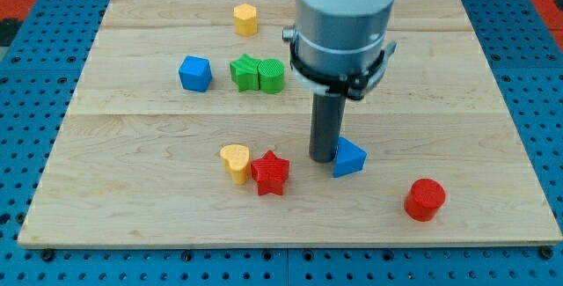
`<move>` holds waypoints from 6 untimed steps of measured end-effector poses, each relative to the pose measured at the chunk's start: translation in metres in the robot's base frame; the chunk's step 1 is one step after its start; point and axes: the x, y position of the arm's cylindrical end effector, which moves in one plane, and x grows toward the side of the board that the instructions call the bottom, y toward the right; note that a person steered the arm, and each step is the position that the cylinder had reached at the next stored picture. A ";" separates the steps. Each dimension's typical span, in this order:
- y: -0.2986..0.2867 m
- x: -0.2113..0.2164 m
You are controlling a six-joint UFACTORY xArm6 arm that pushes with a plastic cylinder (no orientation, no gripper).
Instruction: Push the green blocks slightly up
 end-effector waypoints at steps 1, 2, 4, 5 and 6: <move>-0.004 -0.024; -0.030 -0.054; -0.080 -0.104; -0.093 -0.121; -0.069 -0.096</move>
